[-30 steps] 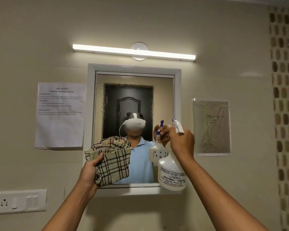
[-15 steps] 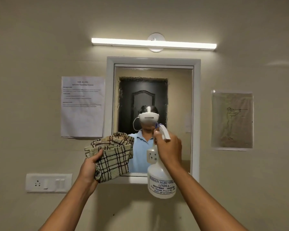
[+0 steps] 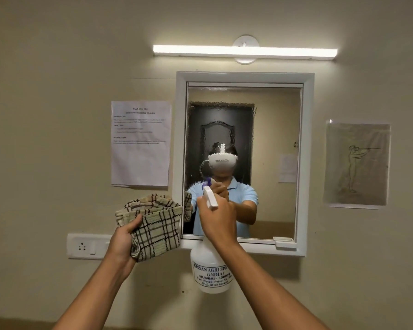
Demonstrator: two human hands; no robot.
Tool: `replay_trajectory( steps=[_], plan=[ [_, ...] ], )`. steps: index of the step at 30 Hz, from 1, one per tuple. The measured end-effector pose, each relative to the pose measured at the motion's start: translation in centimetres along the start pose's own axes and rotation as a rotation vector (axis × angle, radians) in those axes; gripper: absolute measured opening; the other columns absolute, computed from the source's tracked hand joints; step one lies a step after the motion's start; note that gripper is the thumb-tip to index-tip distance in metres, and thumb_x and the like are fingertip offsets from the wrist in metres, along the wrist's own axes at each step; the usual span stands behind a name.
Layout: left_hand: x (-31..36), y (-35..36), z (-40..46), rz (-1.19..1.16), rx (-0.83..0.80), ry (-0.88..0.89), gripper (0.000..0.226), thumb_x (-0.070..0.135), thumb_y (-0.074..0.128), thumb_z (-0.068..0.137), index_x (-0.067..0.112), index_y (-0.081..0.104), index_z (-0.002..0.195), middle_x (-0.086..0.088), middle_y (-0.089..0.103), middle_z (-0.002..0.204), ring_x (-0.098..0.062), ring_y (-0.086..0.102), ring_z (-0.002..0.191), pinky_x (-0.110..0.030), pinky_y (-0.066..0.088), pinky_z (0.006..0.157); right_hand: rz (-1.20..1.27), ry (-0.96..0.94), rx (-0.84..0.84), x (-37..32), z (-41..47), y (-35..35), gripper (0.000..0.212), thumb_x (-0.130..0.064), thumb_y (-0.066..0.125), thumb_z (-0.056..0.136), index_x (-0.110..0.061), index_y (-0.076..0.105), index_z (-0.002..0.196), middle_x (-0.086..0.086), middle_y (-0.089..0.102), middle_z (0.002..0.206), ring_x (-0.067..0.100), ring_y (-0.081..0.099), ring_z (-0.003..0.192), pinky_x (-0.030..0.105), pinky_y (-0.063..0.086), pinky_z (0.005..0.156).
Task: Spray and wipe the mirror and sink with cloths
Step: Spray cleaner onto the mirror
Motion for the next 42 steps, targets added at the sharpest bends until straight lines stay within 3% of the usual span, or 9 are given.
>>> replay_trajectory(
  steps=[2,5,8,12,19,24,31,36,42],
  plan=[
    [-0.4,0.6,-0.1,-0.014,-0.019,-0.002,0.044,0.022,0.043,0.101,0.02,0.082,0.082,-0.01,0.078,0.097,-0.024,0.076,0.086,-0.037,0.062,0.062,-0.021,0.038,0.008,1.1,-0.1,-0.8,0.033,-0.032,0.056,0.093,-0.028,0.051,0.061,-0.01,0.052,0.052,0.001,0.055,0.053,0.014,0.035,0.041],
    [-1.3,1.7,0.0,-0.034,-0.039,-0.014,0.044,0.021,0.043,0.101,0.019,0.082,0.081,-0.01,0.078,0.096,-0.023,0.076,0.085,-0.036,0.061,0.06,-0.044,0.066,0.07,2.4,-0.1,-3.4,0.023,-0.029,0.06,0.094,-0.024,0.06,0.071,-0.01,0.051,0.056,0.007,0.055,0.053,0.028,0.05,0.05],
    [-2.8,2.9,0.2,-0.038,-0.044,-0.051,0.041,0.022,0.044,0.101,0.014,0.081,0.086,-0.011,0.077,0.099,-0.025,0.076,0.087,-0.037,0.061,0.059,-0.09,0.06,0.128,3.5,0.2,-6.8,0.01,-0.027,0.06,0.095,-0.023,0.061,0.086,-0.018,0.054,0.066,0.007,0.058,0.061,0.012,0.042,0.047],
    [-4.7,5.0,0.5,-0.043,-0.059,-0.091,0.032,0.022,0.044,0.101,0.011,0.074,0.102,-0.014,0.076,0.105,-0.027,0.075,0.09,-0.038,0.061,0.061,-0.178,0.143,0.158,6.3,0.9,-10.8,0.029,-0.039,0.057,0.097,-0.015,0.071,0.104,0.0,0.07,0.087,0.01,0.064,0.07,0.005,0.032,0.045],
    [-7.4,8.7,0.4,-0.04,-0.098,-0.122,0.031,0.022,0.045,0.1,0.009,0.07,0.112,-0.013,0.075,0.108,-0.028,0.074,0.094,-0.038,0.061,0.063,-0.176,0.209,0.307,9.2,0.1,-18.5,0.023,-0.034,0.059,0.094,-0.024,0.059,0.074,-0.009,0.055,0.06,0.009,0.053,0.056,0.022,0.034,0.046],
    [-9.0,10.5,-0.1,-0.028,-0.124,-0.144,0.03,0.023,0.046,0.1,0.012,0.069,0.115,-0.013,0.075,0.109,-0.027,0.074,0.094,-0.038,0.061,0.062,-0.191,0.252,0.323,11.8,-1.5,-20.5,0.023,-0.034,0.059,0.095,-0.021,0.062,0.076,-0.005,0.059,0.063,0.014,0.057,0.061,0.027,0.039,0.05],
    [-9.5,10.0,-0.5,-0.03,-0.104,-0.135,0.03,0.022,0.047,0.099,0.011,0.068,0.118,-0.012,0.074,0.112,-0.027,0.074,0.097,-0.038,0.062,0.066,-0.177,0.271,0.214,13.0,-3.7,-17.3,0.021,-0.034,0.059,0.094,-0.02,0.064,0.079,0.0,0.065,0.068,0.018,0.061,0.066,0.033,0.049,0.058],
    [-8.3,7.4,-1.1,-0.022,-0.054,-0.125,0.03,0.023,0.047,0.099,0.011,0.07,0.113,-0.011,0.075,0.109,-0.025,0.074,0.095,-0.036,0.062,0.064,-0.178,0.24,0.154,11.3,-4.5,-12.7,0.028,-0.033,0.059,0.093,-0.022,0.056,0.068,-0.007,0.056,0.06,0.006,0.051,0.057,0.017,0.033,0.048],
    [-5.8,2.6,-1.8,0.004,0.024,-0.105,0.03,0.025,0.046,0.1,0.011,0.071,0.109,-0.009,0.077,0.104,-0.024,0.075,0.091,-0.035,0.061,0.061,-0.102,0.198,0.028,8.1,-5.2,-5.5,0.029,-0.038,0.057,0.094,-0.016,0.063,0.077,0.003,0.065,0.073,0.02,0.06,0.069,0.032,0.043,0.056]
  ],
)
Point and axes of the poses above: each hand's wrist, its own z-axis towards the middle knuckle, its own y-axis out of the palm, x = y × z, the point moved 10 cm from there along z, towards the middle knuckle
